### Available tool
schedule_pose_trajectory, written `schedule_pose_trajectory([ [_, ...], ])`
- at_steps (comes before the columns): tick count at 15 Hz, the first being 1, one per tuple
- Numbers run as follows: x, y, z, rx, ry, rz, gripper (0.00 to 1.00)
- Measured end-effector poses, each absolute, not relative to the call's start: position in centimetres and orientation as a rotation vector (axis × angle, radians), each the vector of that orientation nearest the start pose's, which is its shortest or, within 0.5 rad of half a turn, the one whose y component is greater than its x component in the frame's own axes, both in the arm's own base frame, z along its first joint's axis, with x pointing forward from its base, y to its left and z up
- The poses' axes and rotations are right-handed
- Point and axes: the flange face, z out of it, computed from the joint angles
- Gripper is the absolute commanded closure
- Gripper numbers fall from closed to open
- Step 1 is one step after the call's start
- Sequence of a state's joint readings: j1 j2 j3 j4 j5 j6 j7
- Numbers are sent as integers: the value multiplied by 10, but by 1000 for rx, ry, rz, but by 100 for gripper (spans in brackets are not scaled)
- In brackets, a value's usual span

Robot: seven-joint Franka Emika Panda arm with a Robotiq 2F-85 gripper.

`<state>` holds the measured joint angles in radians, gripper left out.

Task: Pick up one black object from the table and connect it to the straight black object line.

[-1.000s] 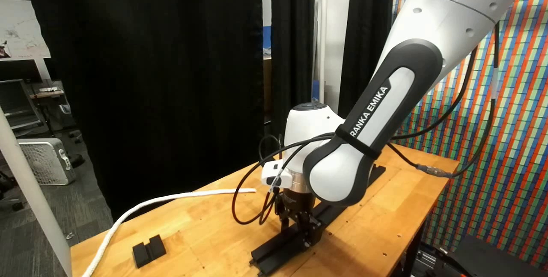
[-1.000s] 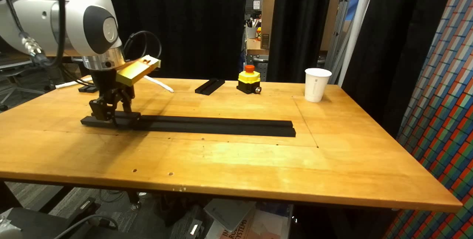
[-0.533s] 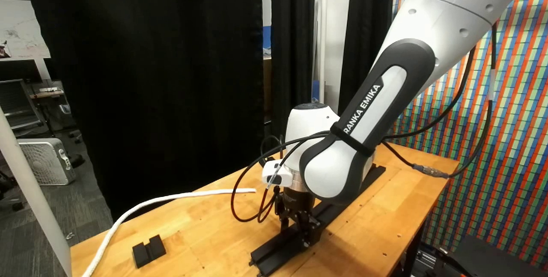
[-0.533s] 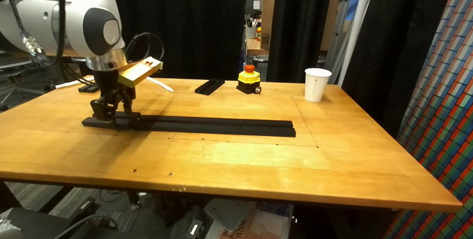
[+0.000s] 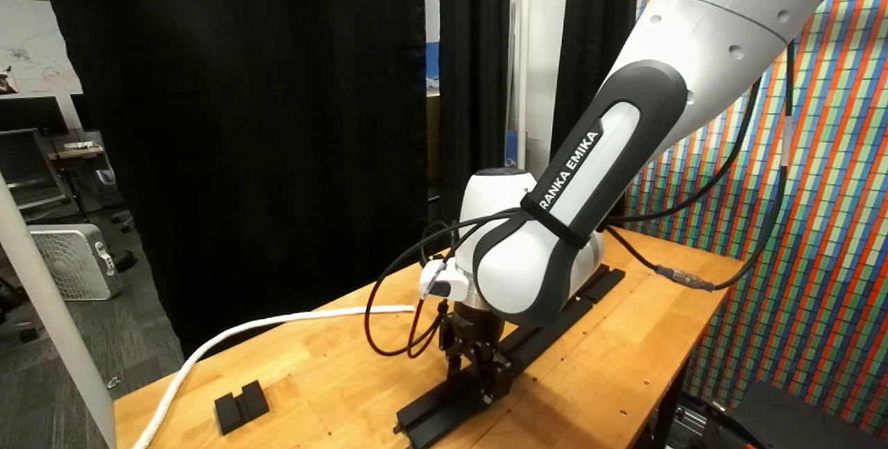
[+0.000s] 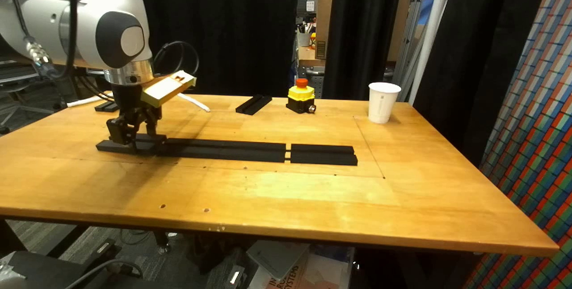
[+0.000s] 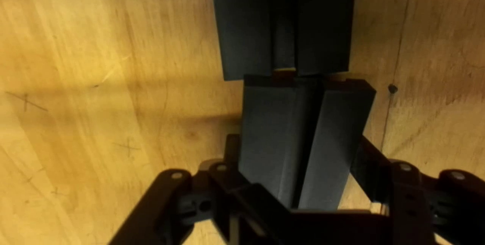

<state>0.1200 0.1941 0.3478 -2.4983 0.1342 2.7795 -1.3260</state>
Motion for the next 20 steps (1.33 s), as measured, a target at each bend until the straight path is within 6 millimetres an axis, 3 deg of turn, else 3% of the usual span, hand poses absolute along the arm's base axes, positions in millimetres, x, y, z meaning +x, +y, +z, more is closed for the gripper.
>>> schedule_pose_trajectory([
  [7, 434, 219, 224, 2156, 2374, 235, 53],
  [15, 444, 225, 248, 2116, 2358, 306, 53],
  [20, 439, 233, 247, 2129, 2375, 320, 53],
])
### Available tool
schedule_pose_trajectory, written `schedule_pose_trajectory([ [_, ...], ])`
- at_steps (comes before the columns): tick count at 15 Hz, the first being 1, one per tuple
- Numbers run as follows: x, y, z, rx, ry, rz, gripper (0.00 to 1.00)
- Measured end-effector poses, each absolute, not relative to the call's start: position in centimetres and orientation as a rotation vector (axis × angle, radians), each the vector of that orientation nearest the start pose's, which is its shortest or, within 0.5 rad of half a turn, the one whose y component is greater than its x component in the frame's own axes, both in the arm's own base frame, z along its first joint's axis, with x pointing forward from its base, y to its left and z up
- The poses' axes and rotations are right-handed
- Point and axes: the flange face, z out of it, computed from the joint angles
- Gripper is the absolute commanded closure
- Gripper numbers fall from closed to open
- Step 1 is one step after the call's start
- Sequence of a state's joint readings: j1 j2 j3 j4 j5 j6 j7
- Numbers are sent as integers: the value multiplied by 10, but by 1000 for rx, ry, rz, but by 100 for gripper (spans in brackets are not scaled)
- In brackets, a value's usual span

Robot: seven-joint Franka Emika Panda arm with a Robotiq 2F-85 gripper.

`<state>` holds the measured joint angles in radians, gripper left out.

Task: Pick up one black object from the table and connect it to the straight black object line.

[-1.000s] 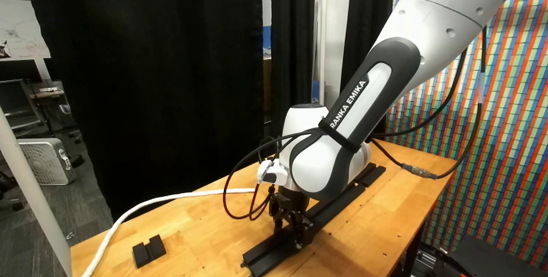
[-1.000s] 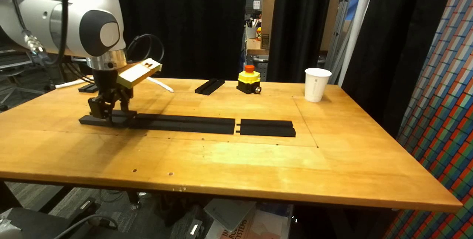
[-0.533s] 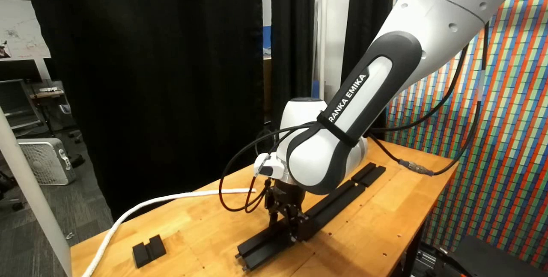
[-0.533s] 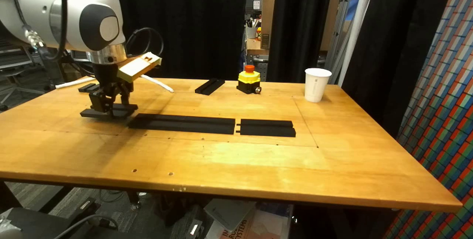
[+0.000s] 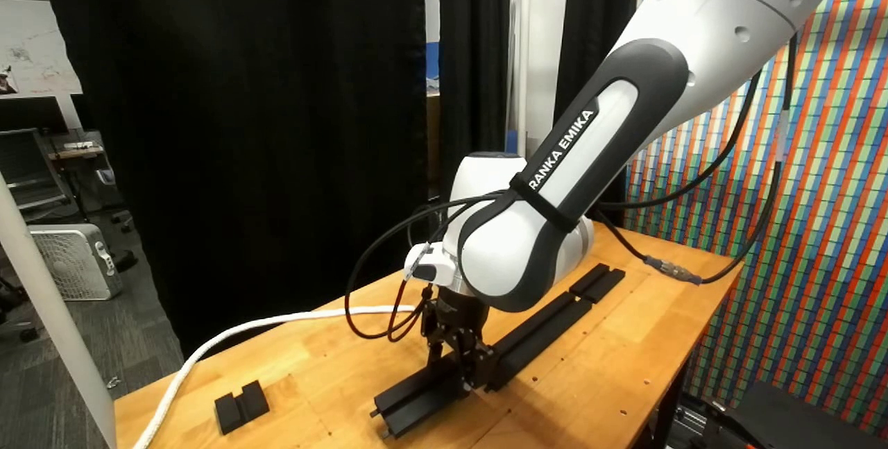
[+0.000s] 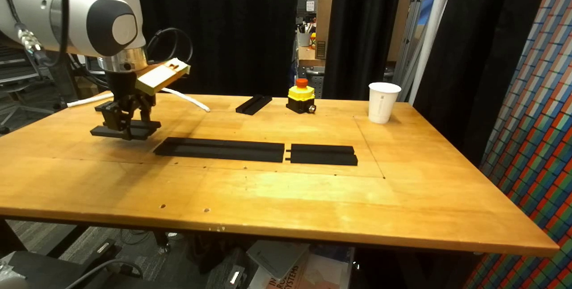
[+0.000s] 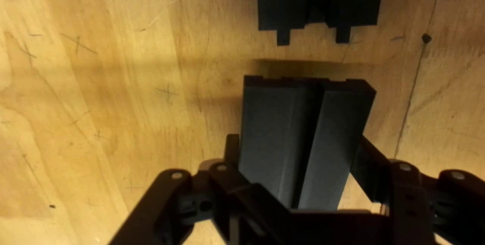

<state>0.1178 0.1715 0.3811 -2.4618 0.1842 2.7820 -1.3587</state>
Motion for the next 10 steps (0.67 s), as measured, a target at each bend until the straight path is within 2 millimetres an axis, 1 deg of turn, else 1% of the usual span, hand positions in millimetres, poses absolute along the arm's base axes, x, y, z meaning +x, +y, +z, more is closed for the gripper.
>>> schedule_pose_trajectory([
  [5, 436, 236, 240, 2167, 2389, 325, 53],
  [10, 438, 225, 232, 2202, 2391, 329, 53],
])
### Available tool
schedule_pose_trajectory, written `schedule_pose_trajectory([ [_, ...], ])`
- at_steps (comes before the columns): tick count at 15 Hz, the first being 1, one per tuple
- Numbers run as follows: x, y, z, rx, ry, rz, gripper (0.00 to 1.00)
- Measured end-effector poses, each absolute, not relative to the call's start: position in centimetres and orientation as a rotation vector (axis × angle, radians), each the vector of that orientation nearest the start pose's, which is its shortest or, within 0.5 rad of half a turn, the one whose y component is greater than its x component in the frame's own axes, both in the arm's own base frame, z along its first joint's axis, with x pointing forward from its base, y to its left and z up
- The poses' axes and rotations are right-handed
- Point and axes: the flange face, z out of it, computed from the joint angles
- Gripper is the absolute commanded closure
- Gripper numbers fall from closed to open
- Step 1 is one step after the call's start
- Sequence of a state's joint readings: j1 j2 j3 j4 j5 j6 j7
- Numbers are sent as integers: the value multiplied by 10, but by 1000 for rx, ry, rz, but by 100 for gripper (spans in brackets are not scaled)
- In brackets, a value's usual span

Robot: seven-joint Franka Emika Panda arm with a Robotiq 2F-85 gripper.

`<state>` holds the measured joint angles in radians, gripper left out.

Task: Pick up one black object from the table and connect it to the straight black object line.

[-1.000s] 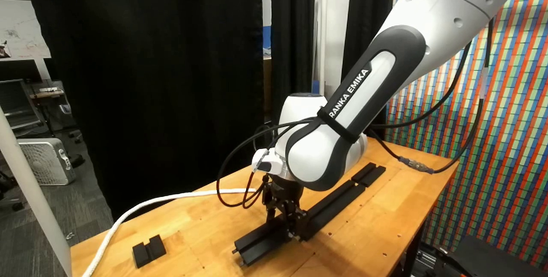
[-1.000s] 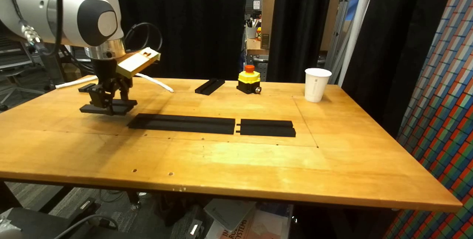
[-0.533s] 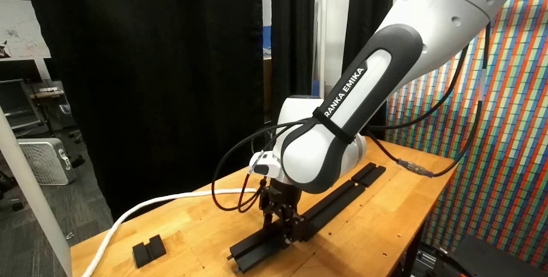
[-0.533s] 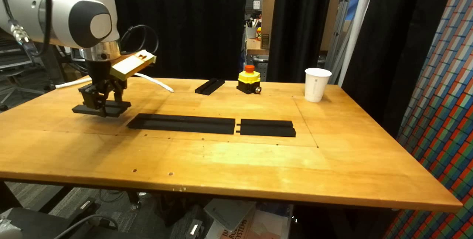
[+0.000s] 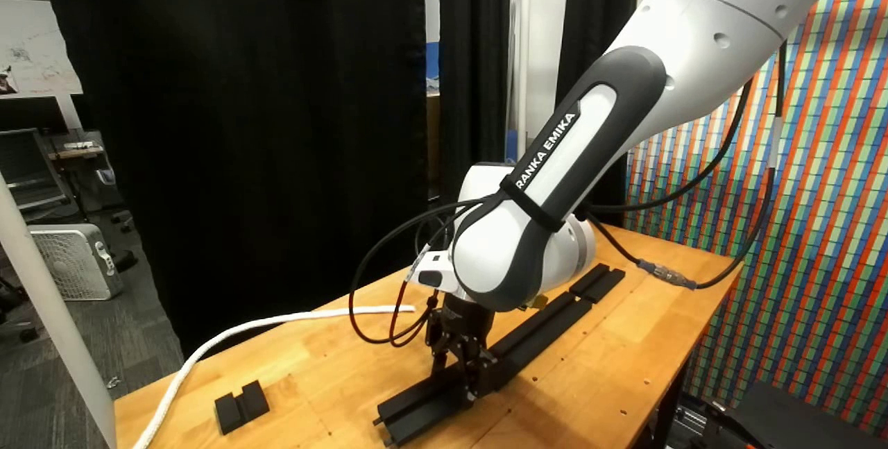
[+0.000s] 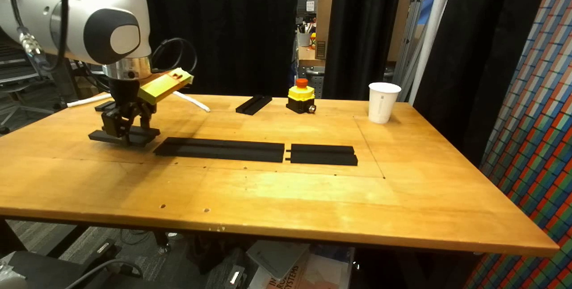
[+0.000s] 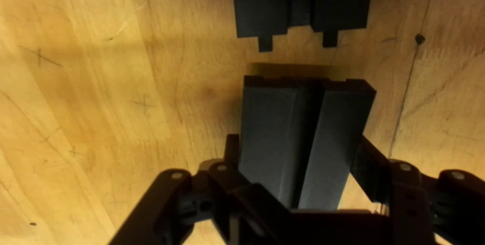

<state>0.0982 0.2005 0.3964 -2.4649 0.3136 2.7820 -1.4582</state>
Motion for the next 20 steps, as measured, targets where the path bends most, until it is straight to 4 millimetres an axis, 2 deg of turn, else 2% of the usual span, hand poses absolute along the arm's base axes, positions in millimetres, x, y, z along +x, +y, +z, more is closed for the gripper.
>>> schedule_pose_trajectory([
  [8, 442, 207, 226, 2233, 2403, 355, 53],
  [20, 439, 198, 220, 2232, 2443, 369, 53],
])
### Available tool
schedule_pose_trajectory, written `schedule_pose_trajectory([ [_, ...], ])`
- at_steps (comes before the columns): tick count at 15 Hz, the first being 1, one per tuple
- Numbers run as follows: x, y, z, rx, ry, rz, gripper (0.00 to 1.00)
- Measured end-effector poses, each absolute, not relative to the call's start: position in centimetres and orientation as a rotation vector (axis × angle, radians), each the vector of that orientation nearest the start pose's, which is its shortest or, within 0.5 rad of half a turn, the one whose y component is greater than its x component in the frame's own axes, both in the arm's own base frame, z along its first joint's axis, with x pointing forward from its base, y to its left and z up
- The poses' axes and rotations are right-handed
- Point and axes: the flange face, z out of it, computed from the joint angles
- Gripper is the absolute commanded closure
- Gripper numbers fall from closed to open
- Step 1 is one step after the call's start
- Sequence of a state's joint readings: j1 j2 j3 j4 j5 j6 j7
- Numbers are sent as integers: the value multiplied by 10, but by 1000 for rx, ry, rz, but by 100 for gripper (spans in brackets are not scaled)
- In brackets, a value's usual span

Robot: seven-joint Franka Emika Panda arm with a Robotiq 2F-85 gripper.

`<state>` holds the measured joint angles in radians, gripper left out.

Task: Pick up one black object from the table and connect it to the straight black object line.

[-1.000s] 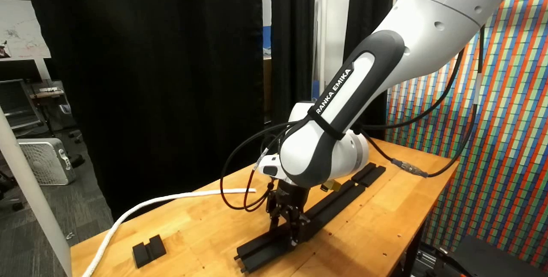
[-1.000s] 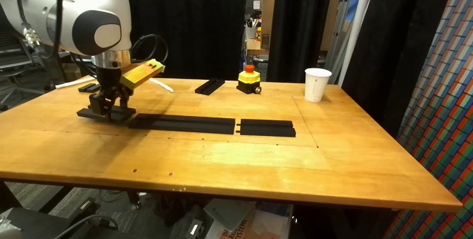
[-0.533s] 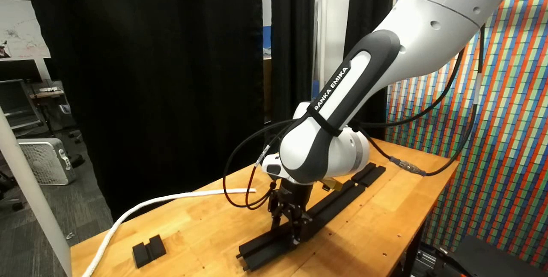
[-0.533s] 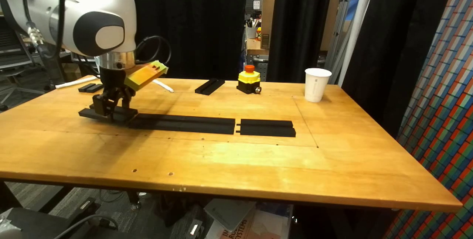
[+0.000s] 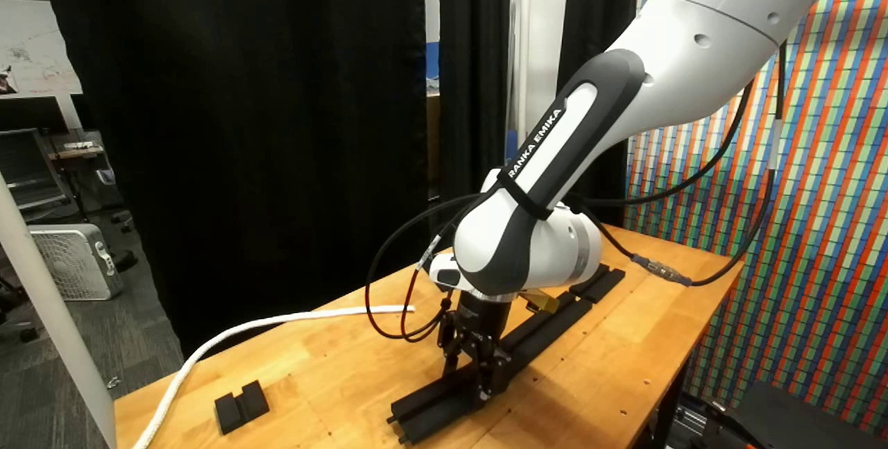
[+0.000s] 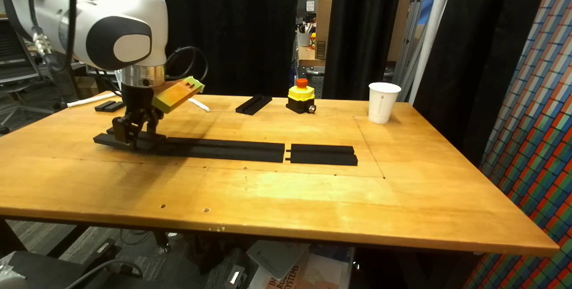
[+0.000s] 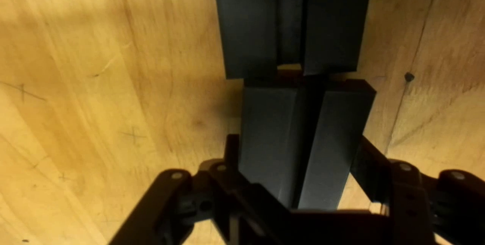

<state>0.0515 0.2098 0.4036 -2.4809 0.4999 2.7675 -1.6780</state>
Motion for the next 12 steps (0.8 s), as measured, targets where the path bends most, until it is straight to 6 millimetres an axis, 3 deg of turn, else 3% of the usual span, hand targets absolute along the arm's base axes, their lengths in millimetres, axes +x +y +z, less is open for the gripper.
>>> schedule_pose_trajectory([
  [12, 438, 181, 213, 2195, 2510, 335, 53],
])
